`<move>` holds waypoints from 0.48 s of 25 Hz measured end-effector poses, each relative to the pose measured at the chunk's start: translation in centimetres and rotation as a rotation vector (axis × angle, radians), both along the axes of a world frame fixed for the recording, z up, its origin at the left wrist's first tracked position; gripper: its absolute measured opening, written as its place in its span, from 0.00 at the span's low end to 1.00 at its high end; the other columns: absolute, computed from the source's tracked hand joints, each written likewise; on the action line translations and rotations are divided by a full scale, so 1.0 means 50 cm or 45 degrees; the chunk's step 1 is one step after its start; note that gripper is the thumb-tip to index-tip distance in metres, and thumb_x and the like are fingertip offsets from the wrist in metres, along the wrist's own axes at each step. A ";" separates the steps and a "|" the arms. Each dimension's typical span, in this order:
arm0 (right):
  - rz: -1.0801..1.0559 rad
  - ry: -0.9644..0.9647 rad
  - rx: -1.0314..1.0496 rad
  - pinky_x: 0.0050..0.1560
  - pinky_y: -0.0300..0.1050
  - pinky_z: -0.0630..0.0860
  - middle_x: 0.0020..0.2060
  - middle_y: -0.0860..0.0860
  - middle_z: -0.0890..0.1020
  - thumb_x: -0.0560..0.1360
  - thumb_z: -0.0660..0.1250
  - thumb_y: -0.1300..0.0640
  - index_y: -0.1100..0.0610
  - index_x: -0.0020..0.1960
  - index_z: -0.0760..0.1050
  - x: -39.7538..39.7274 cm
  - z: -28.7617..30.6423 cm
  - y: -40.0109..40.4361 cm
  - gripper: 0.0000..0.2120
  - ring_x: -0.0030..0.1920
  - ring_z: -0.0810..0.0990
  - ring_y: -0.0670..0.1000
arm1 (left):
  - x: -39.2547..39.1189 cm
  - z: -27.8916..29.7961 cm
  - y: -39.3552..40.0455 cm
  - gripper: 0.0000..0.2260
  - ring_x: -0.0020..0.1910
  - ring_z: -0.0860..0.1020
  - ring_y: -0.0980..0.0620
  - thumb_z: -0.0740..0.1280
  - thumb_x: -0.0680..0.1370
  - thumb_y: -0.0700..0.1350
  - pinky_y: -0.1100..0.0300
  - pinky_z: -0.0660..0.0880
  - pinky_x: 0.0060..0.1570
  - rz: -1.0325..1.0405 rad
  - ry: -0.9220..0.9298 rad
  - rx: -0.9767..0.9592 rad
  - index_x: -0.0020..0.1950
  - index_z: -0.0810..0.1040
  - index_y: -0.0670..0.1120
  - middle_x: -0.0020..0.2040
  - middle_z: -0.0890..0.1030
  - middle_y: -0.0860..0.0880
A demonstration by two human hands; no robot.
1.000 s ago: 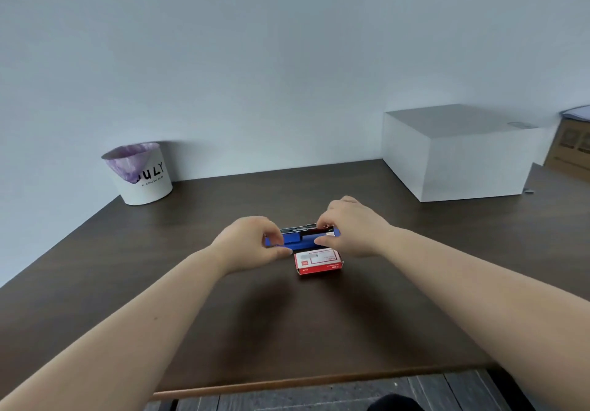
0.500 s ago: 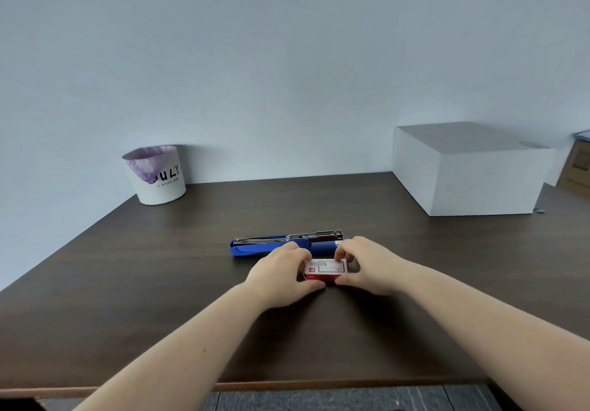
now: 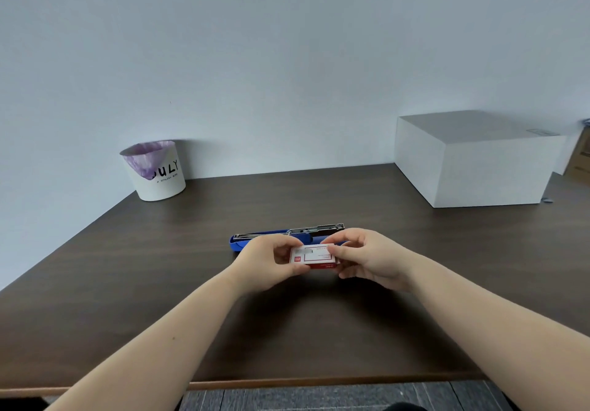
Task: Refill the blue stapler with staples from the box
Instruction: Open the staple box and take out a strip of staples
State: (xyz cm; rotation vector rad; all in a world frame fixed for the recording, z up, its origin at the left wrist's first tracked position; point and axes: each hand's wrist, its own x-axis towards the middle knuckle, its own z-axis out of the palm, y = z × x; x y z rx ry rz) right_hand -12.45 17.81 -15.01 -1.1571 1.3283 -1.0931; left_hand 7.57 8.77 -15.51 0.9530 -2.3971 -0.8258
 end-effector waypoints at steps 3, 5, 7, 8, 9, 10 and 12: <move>-0.015 -0.182 -0.059 0.35 0.38 0.78 0.42 0.54 0.83 0.77 0.65 0.64 0.59 0.59 0.78 0.000 -0.014 0.000 0.11 0.38 0.78 0.48 | 0.023 -0.003 -0.002 0.17 0.51 0.83 0.55 0.74 0.69 0.46 0.55 0.78 0.58 0.037 0.105 0.123 0.57 0.79 0.48 0.54 0.84 0.49; -0.061 0.093 -0.135 0.34 0.39 0.77 0.38 0.51 0.82 0.75 0.65 0.67 0.57 0.58 0.78 0.002 -0.016 -0.004 0.13 0.36 0.77 0.47 | 0.031 0.000 -0.004 0.17 0.50 0.83 0.55 0.75 0.69 0.46 0.56 0.78 0.58 0.070 0.142 0.189 0.57 0.79 0.46 0.53 0.84 0.48; -0.142 0.455 -0.251 0.34 0.37 0.76 0.41 0.50 0.82 0.74 0.65 0.67 0.54 0.57 0.78 0.014 -0.009 -0.004 0.14 0.36 0.76 0.47 | 0.034 0.006 -0.005 0.17 0.49 0.83 0.55 0.74 0.70 0.44 0.59 0.78 0.57 0.075 0.152 0.214 0.57 0.79 0.44 0.52 0.84 0.47; -0.184 0.613 -0.307 0.36 0.33 0.74 0.44 0.48 0.82 0.74 0.63 0.66 0.54 0.58 0.78 0.022 -0.007 -0.001 0.15 0.35 0.76 0.44 | 0.035 0.011 -0.005 0.17 0.49 0.83 0.55 0.74 0.70 0.44 0.60 0.78 0.56 0.080 0.158 0.217 0.57 0.79 0.44 0.52 0.84 0.47; -0.224 0.738 -0.357 0.37 0.29 0.71 0.44 0.46 0.81 0.75 0.62 0.65 0.53 0.58 0.79 0.030 -0.004 0.002 0.16 0.34 0.75 0.41 | 0.035 0.016 -0.005 0.17 0.49 0.83 0.55 0.75 0.70 0.43 0.61 0.78 0.56 0.088 0.167 0.218 0.57 0.79 0.44 0.52 0.84 0.47; -0.264 0.809 -0.398 0.37 0.28 0.69 0.43 0.44 0.80 0.76 0.62 0.63 0.53 0.57 0.79 0.038 -0.002 0.006 0.14 0.34 0.74 0.39 | 0.036 0.021 -0.006 0.17 0.50 0.83 0.54 0.75 0.70 0.43 0.61 0.78 0.56 0.090 0.171 0.215 0.57 0.79 0.44 0.52 0.84 0.47; -0.317 0.869 -0.445 0.39 0.32 0.70 0.42 0.43 0.81 0.76 0.65 0.53 0.53 0.53 0.79 0.050 -0.002 0.010 0.09 0.37 0.76 0.40 | 0.036 0.029 -0.008 0.16 0.51 0.83 0.53 0.74 0.70 0.43 0.61 0.78 0.56 0.073 0.150 0.204 0.56 0.79 0.45 0.52 0.84 0.47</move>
